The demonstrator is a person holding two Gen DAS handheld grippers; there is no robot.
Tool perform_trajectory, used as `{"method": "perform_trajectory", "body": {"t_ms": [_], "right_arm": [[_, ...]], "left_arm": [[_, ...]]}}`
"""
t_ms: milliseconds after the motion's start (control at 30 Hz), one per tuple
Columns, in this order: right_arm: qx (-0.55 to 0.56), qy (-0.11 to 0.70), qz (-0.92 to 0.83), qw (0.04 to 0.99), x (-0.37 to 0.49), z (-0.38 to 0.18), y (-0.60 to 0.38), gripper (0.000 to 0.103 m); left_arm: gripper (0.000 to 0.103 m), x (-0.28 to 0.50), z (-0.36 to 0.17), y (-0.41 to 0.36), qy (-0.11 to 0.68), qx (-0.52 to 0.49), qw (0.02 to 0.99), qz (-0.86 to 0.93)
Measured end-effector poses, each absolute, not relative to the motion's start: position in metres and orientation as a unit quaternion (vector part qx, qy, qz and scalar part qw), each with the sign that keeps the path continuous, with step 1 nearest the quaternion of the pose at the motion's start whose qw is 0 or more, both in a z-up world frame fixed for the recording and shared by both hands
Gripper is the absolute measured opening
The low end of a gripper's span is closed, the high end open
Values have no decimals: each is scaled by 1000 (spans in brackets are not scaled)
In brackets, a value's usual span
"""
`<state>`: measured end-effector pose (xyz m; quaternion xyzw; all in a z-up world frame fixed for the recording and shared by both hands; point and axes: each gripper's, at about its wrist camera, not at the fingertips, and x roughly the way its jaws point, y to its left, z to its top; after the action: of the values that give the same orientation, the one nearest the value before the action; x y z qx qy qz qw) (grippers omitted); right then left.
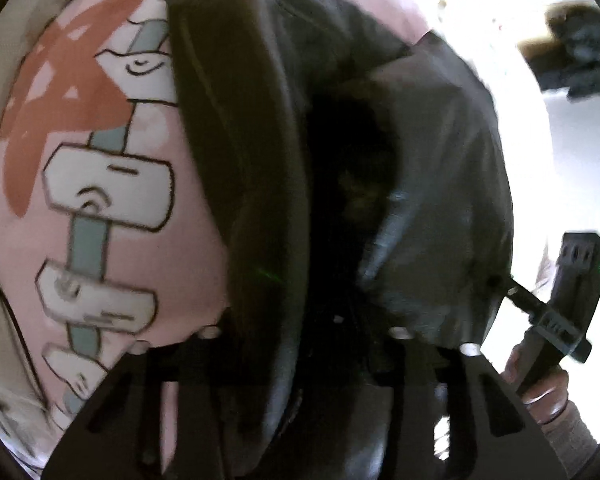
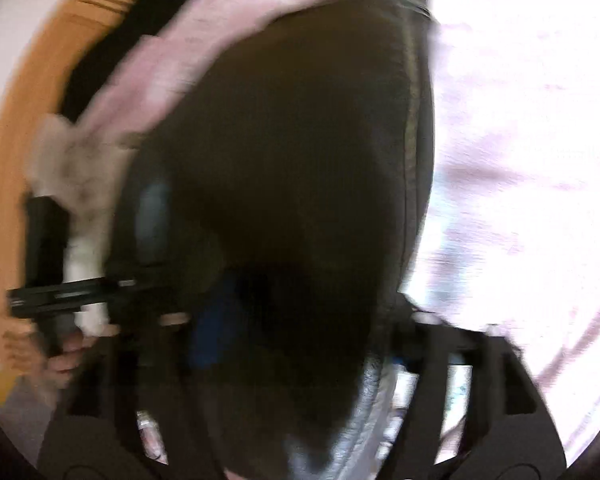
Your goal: Fold large clothes
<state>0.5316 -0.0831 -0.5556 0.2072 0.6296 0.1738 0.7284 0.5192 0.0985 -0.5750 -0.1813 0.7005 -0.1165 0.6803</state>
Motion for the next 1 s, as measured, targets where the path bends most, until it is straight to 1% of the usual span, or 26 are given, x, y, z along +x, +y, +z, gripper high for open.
{"method": "perform_trajectory", "body": {"t_ms": [33,67,100,133,233,267,300,333,367,400,433,467,500,533,567,600,700,900,933,1000], "right_arm": [[216,630,177,725,534,-561,-84,86],[224,630,187,720,538,-568,-85,92],[230,632,198,713,541,-576,-85,97],[244,634,213,702,544,-587,-85,98],[281,606,250,701,553,-598,-84,97],[277,600,267,701,554,-594,-77,91],[289,592,283,697,553,-590,-75,77],[303,589,294,689,552,-587,-75,68],[318,587,303,680,551,-585,-76,55],[329,588,308,672,550,-584,-78,46],[340,588,315,663,551,-583,-82,43],[354,583,328,654,551,-579,-81,37],[353,581,338,651,551,-575,-78,35],[353,581,345,647,552,-571,-76,34],[357,580,351,642,551,-567,-75,33],[366,578,354,637,551,-564,-74,32],[402,574,356,618,546,-560,-77,31],[425,559,370,608,527,-537,-89,30],[424,557,374,608,525,-531,-87,30],[432,551,376,607,517,-515,-93,30]], "left_arm": [[86,525,-580,95,705,-140,688,-103],[96,528,-584,93,704,-105,696,-91],[96,532,-590,91,706,-90,695,-100],[97,538,-599,91,714,-96,685,-110],[97,553,-615,87,725,-122,668,-120],[97,555,-616,83,725,-125,666,-124],[96,557,-615,79,726,-128,663,-130],[95,558,-611,74,723,-137,662,-141],[87,556,-607,75,719,-150,661,-151],[83,555,-603,75,715,-162,663,-154],[76,554,-600,76,712,-172,663,-155],[68,553,-595,80,706,-193,664,-155],[64,552,-590,82,701,-206,665,-154],[53,550,-586,85,697,-216,666,-155],[28,547,-579,87,691,-239,661,-169],[28,546,-570,85,684,-248,665,-169],[28,547,-557,65,688,-205,679,-153],[28,546,-524,61,681,-220,682,-148],[23,545,-519,65,679,-231,679,-158],[23,542,-503,55,676,-212,686,-166]]}}
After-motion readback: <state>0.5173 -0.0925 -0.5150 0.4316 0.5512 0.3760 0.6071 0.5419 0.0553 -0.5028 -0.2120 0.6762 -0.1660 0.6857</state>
